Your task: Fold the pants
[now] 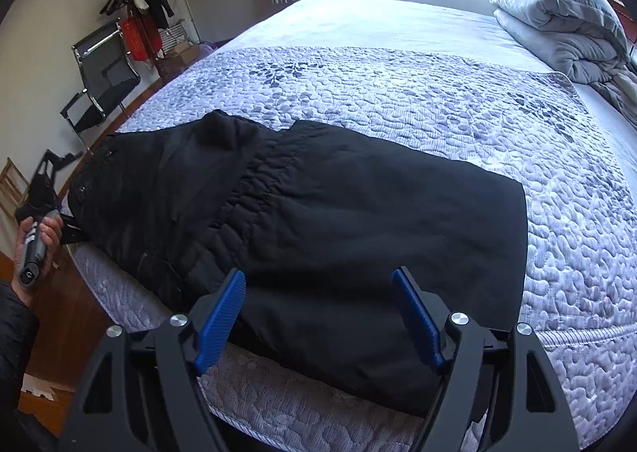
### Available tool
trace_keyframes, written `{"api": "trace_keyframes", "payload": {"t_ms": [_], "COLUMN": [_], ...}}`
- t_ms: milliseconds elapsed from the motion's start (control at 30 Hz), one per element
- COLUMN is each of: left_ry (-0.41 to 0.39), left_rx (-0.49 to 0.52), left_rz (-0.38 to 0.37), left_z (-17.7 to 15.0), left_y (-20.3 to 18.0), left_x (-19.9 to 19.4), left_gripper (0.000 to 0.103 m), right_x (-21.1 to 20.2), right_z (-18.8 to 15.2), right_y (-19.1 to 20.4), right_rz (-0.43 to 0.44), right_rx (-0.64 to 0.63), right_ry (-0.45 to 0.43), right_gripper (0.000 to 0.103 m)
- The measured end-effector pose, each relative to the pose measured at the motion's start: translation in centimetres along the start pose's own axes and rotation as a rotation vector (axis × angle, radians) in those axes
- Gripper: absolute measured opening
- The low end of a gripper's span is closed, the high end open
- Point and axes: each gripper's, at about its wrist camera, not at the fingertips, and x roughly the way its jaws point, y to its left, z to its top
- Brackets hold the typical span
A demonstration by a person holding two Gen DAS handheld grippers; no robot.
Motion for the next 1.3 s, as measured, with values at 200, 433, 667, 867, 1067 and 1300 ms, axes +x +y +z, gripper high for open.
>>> {"api": "trace_keyframes", "payload": {"t_ms": [200, 433, 667, 867, 1067, 1300], "left_ry": [0.017, -0.007, 0.0, -0.014, -0.045, -0.053], "left_rx": [0.018, 0.056, 0.048, 0.053, 0.12, 0.326], "left_rz": [0.068, 0.075, 0.164, 0.179, 0.137, 0.098], "left_z": [-0.3, -1.5, -1.7, -2.5, -3.4, -5.6], "left_y": [-0.4, -1.5, -1.4, -1.9, -4.7, -10.3], "left_x": [1.1, 0.9, 1.0, 0.6, -0.6, -0.4], "left_gripper": [0.1, 0.099, 0.052, 0.038, 0.018, 0.015], "right_x": [0.5, 0.8, 1.1, 1.2, 1.5, 1.7], "right_z": [0.0, -0.2, 0.0, -0.1, -0.5, -1.0], "right_y": [0.2, 0.2, -0.3, -0.7, -1.8, -2.5], "right_rz": [-0.003, -0.01, -0.015, -0.028, -0.046, -0.05], "right_rx": [-0.007, -0.014, 0.002, 0.01, 0.042, 0.064], "right_ry": [0.014, 0.028, 0.03, 0.032, 0.047, 0.055], "right_gripper": [0.079, 0.081, 0.081, 0.081, 0.081, 0.081]}}
